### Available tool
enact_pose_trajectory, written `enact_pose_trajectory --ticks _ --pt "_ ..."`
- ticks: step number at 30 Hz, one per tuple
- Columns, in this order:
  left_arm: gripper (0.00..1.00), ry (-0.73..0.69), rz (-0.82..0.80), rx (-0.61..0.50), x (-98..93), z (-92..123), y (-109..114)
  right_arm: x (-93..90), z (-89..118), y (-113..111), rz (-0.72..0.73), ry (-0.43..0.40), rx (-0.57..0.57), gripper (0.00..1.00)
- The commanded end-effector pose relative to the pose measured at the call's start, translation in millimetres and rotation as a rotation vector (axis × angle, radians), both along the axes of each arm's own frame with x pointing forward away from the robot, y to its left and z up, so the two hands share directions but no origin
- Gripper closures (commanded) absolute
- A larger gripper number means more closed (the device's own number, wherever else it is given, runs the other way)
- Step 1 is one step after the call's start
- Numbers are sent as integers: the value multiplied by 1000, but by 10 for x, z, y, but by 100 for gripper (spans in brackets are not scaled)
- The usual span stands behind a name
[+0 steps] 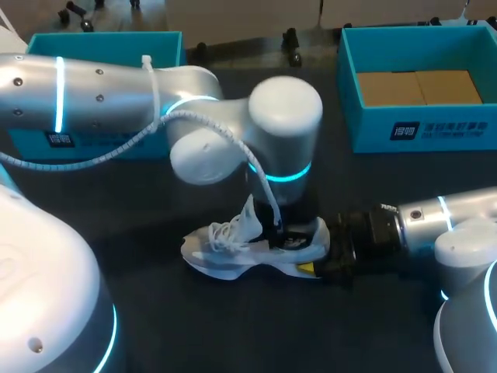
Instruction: Take the shoe out of the shoebox, open the shoe tongue, remove and reinsert the insole, then place the shoe into the shoebox
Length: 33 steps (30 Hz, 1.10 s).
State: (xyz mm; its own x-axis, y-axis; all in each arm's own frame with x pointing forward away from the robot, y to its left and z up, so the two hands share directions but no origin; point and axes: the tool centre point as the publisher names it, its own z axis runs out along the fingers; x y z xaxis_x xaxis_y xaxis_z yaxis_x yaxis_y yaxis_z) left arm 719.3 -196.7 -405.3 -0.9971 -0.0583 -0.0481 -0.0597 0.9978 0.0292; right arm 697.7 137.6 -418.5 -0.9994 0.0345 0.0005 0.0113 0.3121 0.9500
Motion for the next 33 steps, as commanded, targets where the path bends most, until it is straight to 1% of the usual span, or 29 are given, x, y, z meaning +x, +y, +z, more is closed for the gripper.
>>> enact_pose_trajectory --ticks 1,8,18,24,33 --pt "100 114 -13 -25 250 69 115 -72 7 27 3 1 -7 100" --pt "100 239 -68 -70 145 220 220 -72 7 27 3 1 -7 100" --pt "100 247 -111 -131 -57 394 280 -72 7 27 3 1 -7 100" --pt "100 251 -117 -167 -153 492 250 -72 7 27 3 1 -7 100" --pt "100 258 -89 -230 -185 597 121 -72 7 27 3 1 -7 100"
